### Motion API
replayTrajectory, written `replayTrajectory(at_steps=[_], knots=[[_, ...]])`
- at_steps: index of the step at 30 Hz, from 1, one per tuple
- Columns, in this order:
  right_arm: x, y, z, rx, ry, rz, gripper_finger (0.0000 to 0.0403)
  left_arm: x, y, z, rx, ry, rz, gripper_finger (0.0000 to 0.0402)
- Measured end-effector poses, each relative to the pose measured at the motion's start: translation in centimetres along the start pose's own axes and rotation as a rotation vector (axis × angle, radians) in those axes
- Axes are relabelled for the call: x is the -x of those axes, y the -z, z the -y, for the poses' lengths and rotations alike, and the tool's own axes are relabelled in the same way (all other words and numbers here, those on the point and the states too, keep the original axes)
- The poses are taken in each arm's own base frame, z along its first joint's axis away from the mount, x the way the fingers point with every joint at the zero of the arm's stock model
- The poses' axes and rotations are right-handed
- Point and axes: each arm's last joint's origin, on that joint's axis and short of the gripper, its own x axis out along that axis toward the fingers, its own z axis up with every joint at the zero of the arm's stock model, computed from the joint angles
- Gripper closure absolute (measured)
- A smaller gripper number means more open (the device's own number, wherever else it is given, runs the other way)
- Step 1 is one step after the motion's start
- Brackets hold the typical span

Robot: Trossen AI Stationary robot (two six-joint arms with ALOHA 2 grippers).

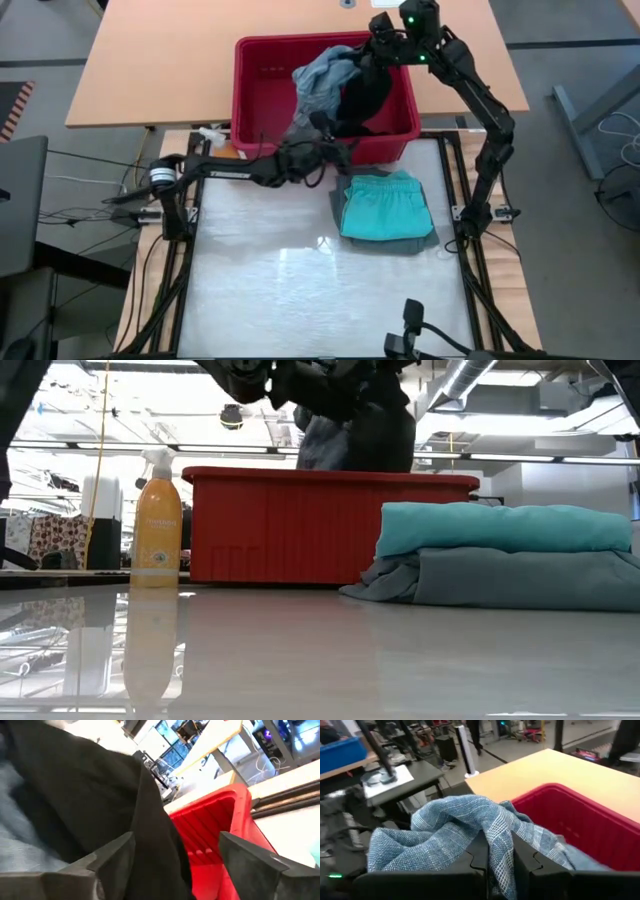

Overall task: Fold Laundry from Bin
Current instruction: Remove the black shirt from the red bin on the table

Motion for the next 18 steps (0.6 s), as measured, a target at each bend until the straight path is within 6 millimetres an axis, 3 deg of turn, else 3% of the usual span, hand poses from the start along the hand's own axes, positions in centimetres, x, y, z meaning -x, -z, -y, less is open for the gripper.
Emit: replayTrajectory(at_steps=[6, 10, 13, 17, 18], knots=[[0.0, 0.0, -0.3, 0.000, -0.020, -0.001, 0.0338, -2.3, 0.9, 0.5, 0.003, -0.107, -0.125, 0.0104], [-0.1, 0.1, -0.6, -0.014, -0.048, -0.008, 0.0338, -2.5, 0.5, -0.5, 0.055, -0.224, -0.193, 0.0132], [-0.1, 0.2, -0.6, -0.021, -0.047, -0.021, 0.0338, -2.5, 0.4, -0.7, 0.049, -0.229, -0.198, 0.0199], [0.0, 0.2, -0.3, -0.026, -0.037, -0.024, 0.0337, -2.1, -0.1, -0.2, -0.013, -0.198, -0.212, 0.0356], [0.1, 0.2, -0.1, -0.027, -0.032, -0.023, 0.0337, -2.0, -0.2, 0.0, -0.027, -0.186, -0.216, 0.0377]])
